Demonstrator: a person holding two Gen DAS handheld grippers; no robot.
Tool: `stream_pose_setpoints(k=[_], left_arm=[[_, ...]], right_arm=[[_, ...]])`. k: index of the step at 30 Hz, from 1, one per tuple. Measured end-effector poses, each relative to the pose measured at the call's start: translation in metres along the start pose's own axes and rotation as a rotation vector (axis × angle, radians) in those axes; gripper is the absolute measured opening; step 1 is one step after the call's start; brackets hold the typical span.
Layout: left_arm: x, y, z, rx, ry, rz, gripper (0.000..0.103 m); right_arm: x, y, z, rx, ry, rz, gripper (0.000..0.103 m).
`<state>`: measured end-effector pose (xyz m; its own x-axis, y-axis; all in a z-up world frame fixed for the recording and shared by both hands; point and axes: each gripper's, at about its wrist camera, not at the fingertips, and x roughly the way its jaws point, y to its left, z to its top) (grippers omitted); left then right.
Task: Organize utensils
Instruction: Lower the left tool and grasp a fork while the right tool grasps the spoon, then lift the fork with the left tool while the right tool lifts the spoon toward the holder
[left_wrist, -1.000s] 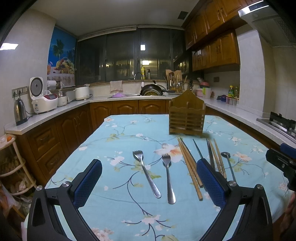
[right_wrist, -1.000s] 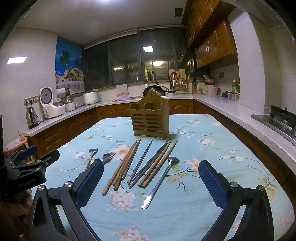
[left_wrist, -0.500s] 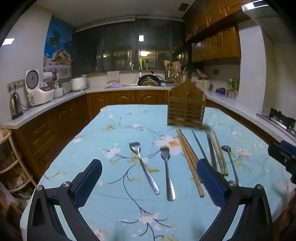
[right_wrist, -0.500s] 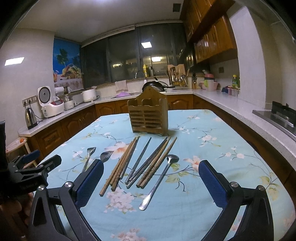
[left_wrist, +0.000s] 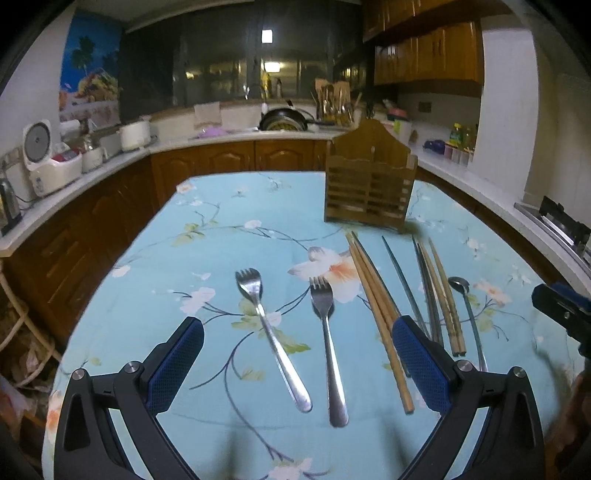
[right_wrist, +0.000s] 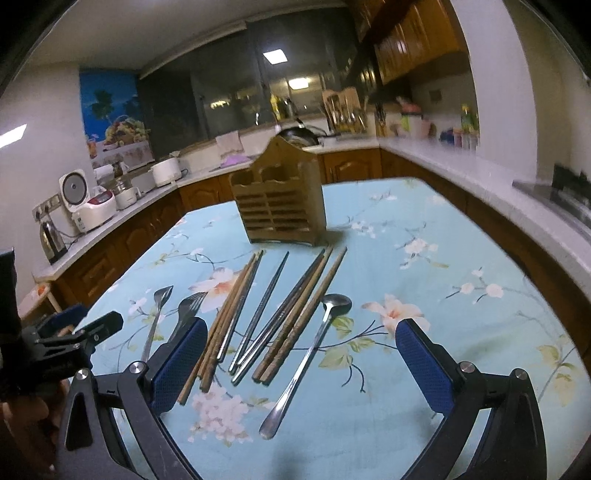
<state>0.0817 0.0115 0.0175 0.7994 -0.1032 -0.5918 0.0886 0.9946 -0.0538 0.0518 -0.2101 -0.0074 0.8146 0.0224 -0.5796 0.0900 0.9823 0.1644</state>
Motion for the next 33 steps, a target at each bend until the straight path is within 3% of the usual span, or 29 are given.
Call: stream_pose_setpoints(k=[11, 15, 24, 27, 28, 29, 31, 33], left_arm=[[0.041, 0.017, 0.036, -0.002, 0.154, -0.072, 0.083], [0.054, 0.022, 0.044, -0.002, 0.208, -0.094, 0.067], [0.092, 0.031, 0.051, -0.032, 0.327, -0.133, 0.059], [0.104, 0.031, 0.053, -0.024, 0.355, -0.144, 0.053], [0.103, 0.031, 0.054, -0.013, 0.35, -0.145, 0.053], [0.104, 0.03, 0.054, -0.005, 0.35, -0.148, 0.048], [0.107, 0.03, 0.058, 0.002, 0.355, -0.155, 0.03], [0.111, 0.031, 0.06, -0.008, 0.363, -0.188, 0.023]], right_arm=[[0.053, -0.031, 0.019, 0.125, 0.159, 0.038, 0.07], [0.068, -0.034, 0.02, 0.138, 0.201, 0.043, 0.059], [0.11, -0.042, 0.012, 0.171, 0.34, 0.054, 0.039], [0.116, -0.04, 0.013, 0.16, 0.346, 0.057, 0.031], [0.117, -0.041, 0.013, 0.163, 0.349, 0.067, 0.021], [0.118, -0.042, 0.013, 0.17, 0.352, 0.076, 0.006], [0.121, -0.047, 0.012, 0.197, 0.358, 0.098, 0.006], [0.118, -0.048, 0.013, 0.198, 0.347, 0.101, 0.004]])
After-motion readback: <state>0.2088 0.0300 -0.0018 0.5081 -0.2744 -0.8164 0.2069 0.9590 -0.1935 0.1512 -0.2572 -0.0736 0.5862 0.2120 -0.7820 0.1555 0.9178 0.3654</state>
